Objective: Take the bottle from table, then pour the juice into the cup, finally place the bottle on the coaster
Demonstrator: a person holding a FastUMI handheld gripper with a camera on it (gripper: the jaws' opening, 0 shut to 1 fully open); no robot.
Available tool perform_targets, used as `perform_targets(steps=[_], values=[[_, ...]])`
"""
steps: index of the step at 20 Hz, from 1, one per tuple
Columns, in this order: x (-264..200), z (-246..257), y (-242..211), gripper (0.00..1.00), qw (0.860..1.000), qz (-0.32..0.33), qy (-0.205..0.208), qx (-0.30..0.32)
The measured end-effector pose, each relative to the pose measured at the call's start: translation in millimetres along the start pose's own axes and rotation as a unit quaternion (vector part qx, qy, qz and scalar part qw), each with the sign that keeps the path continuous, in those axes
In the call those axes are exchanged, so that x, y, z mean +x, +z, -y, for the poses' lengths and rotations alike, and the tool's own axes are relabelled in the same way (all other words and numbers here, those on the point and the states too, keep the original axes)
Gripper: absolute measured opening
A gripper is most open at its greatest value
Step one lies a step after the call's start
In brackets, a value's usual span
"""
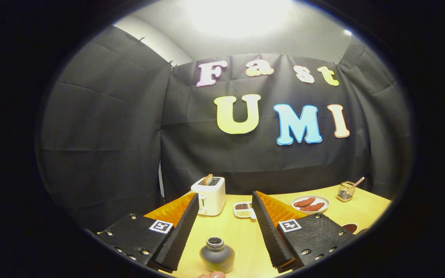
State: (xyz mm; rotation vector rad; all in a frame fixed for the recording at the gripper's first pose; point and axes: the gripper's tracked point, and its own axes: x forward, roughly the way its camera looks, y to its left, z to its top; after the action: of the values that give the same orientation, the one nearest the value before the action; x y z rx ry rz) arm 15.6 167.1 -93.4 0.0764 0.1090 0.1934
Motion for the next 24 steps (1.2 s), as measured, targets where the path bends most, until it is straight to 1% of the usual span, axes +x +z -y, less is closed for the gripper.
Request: perform_targets(steps=[5, 12, 24], values=[[5.3, -12.7, -38.7, 0.85, 0.999, -0.032, 0.005, -0.004], [7.9, -12.1, -88.2, 0.85, 0.998, -0.069, -0.007, 0.001], [2.5, -11.5, -151.2, 0.85, 0.991, -0.131, -0.02, 0.008]])
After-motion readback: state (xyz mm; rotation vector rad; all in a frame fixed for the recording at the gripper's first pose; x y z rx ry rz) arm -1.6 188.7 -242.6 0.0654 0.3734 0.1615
